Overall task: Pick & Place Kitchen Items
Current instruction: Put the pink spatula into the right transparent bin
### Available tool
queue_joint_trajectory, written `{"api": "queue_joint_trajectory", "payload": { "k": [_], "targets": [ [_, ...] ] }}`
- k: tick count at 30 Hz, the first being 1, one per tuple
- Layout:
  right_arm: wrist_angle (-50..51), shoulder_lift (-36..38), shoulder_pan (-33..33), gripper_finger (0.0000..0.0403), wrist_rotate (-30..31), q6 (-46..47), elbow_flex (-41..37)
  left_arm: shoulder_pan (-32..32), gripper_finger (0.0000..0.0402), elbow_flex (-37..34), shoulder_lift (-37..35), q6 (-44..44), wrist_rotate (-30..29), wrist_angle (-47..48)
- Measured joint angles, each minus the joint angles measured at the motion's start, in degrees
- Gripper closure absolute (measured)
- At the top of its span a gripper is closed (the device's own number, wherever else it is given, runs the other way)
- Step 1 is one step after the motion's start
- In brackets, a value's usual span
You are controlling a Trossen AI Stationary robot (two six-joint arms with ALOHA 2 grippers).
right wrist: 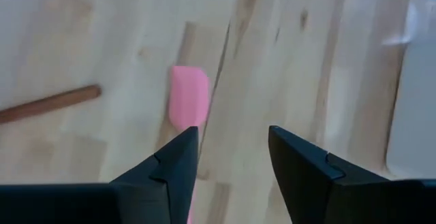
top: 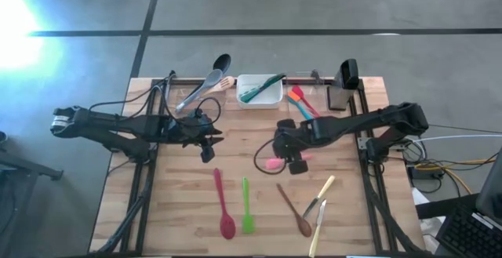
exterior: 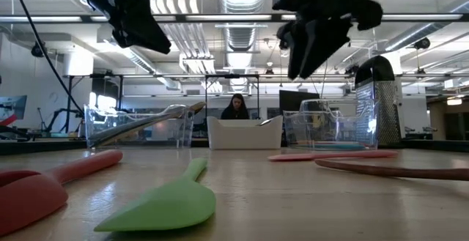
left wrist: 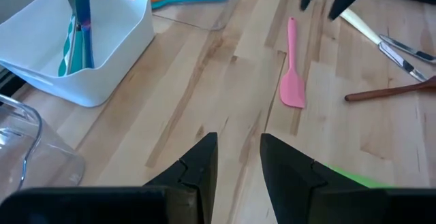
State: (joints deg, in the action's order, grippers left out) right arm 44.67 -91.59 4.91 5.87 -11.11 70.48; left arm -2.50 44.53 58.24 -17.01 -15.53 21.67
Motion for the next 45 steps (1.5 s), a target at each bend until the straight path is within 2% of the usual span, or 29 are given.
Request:
{"api": "queue_joint_trajectory", "payload": {
  "k": [11, 15, 29, 36, 45],
  "targets": [
    [-0.79, -8.45, -0.88, 0.0190, -1.78, -7.93, 0.15, 0.00, 0.0289, 0.00, 0.02, 0.04, -0.02, -0.63],
    [-1.94, -11.21, -0.78, 0.0193, -5.47, -11.82, 0.24, 0.00, 0.0289, 0.00, 0.02, 0.04, -0.02, -0.67],
    [-4.97, -21.18, -0.81, 0.0197, -5.99, -13.42, 3.48, 0.00, 0.0289, -0.51, 0.02, 0.08, -0.02, -0.57],
    [-1.64, -27.10, -0.88, 0.0196, -6.40, -17.52, 7.86, 0.00, 0.0289, -1.00, 0.02, -0.29, 0.03, -0.61],
    [-0.91, -27.87, -1.48, 0.0203, -6.52, -19.44, 8.95, 0.00, 0.0289, -2.00, 0.02, -0.42, 0.11, -0.62]
  ]
}}
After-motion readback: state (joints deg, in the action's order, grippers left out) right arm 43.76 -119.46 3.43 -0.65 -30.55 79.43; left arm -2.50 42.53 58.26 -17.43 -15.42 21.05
